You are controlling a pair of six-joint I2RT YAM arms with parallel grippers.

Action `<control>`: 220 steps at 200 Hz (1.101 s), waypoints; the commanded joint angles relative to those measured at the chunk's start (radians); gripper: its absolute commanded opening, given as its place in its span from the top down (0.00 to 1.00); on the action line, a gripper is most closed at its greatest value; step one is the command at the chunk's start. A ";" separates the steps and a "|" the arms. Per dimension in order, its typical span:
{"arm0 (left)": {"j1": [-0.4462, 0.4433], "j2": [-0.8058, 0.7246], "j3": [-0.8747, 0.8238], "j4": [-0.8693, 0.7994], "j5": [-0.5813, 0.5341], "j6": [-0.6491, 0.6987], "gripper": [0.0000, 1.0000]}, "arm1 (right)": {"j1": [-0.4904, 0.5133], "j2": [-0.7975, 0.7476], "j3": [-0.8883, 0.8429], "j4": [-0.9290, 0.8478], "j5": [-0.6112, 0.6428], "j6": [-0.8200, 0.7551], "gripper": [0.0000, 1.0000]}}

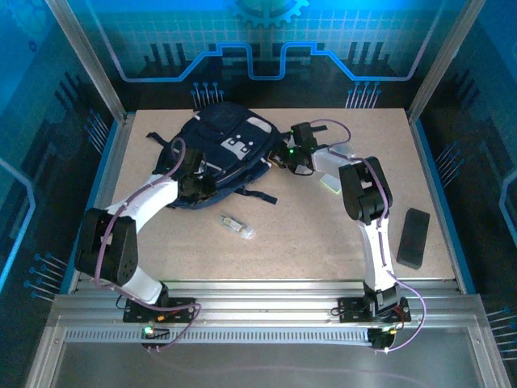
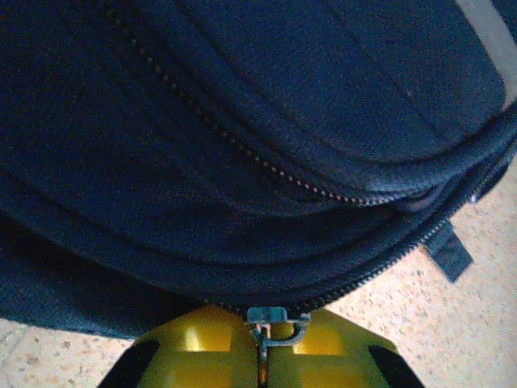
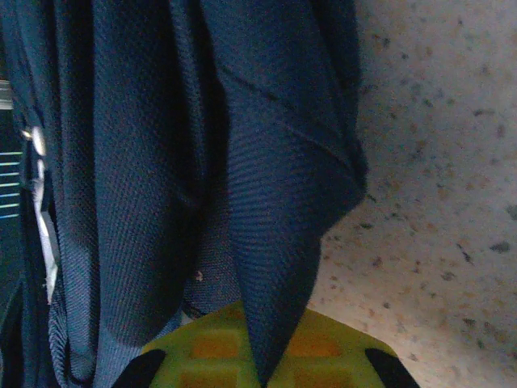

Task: Pack books, pencil case, and school supplies into a backpack

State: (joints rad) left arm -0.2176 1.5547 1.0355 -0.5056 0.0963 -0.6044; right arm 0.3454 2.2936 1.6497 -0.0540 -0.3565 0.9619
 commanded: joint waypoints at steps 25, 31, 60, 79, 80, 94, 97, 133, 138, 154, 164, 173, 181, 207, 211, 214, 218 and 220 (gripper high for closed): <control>-0.072 -0.041 0.121 -0.090 0.056 0.025 1.00 | -0.065 -0.087 0.021 -0.044 -0.028 -0.031 0.37; -0.081 -0.038 0.130 -0.065 0.059 0.011 1.00 | -0.065 -0.111 0.007 -0.060 -0.043 -0.033 0.34; -0.116 -0.003 0.197 0.011 0.089 -0.018 1.00 | -0.065 -0.261 -0.116 -0.120 -0.098 -0.023 0.25; -0.146 0.033 0.261 0.003 0.096 0.009 1.00 | -0.065 -0.360 -0.239 -0.080 -0.133 0.010 0.24; -0.147 0.034 0.265 0.002 0.096 0.012 1.00 | -0.063 -0.364 -0.246 -0.078 -0.135 0.013 0.24; -0.168 0.053 0.301 -0.007 0.100 0.031 1.00 | -0.053 -0.420 -0.314 -0.031 -0.166 0.050 0.24; -0.173 0.056 0.307 -0.009 0.101 0.037 1.00 | -0.048 -0.429 -0.328 -0.020 -0.171 0.058 0.24; -0.222 0.078 0.350 -0.021 0.085 0.087 1.00 | 0.030 -0.473 -0.427 0.105 -0.199 0.172 0.24; -0.225 0.080 0.350 -0.016 0.090 0.089 1.00 | 0.042 -0.467 -0.435 0.132 -0.198 0.192 0.24; -0.237 0.086 0.350 0.001 0.109 0.099 1.00 | 0.080 -0.436 -0.439 0.212 -0.177 0.235 0.25; -0.245 0.093 0.353 0.004 0.113 0.107 1.00 | 0.103 -0.405 -0.423 0.248 -0.165 0.256 0.26; -0.252 0.099 0.354 0.005 0.121 0.116 1.00 | 0.124 -0.369 -0.397 0.272 -0.160 0.270 0.27; -0.255 0.103 0.356 0.006 0.130 0.120 1.00 | 0.136 -0.336 -0.371 0.277 -0.153 0.274 0.31; -0.258 0.091 0.343 -0.012 0.145 0.138 1.00 | 0.142 -0.277 -0.342 0.287 -0.108 0.280 0.76; -0.258 0.085 0.340 -0.017 0.140 0.142 1.00 | 0.139 -0.273 -0.346 0.297 -0.103 0.282 0.84; -0.257 0.081 0.337 -0.023 0.136 0.147 1.00 | 0.137 -0.272 -0.349 0.305 -0.099 0.283 0.90; -0.257 0.075 0.335 -0.030 0.127 0.151 1.00 | 0.133 -0.272 -0.353 0.312 -0.092 0.283 1.00; -0.258 0.072 0.332 -0.034 0.121 0.155 1.00 | 0.130 -0.272 -0.356 0.315 -0.089 0.282 1.00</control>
State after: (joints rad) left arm -0.4488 1.6787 1.3346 -0.5800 0.1436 -0.5270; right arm 0.4751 1.9701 1.2785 0.1940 -0.5316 1.2148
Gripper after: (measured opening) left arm 0.067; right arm 0.225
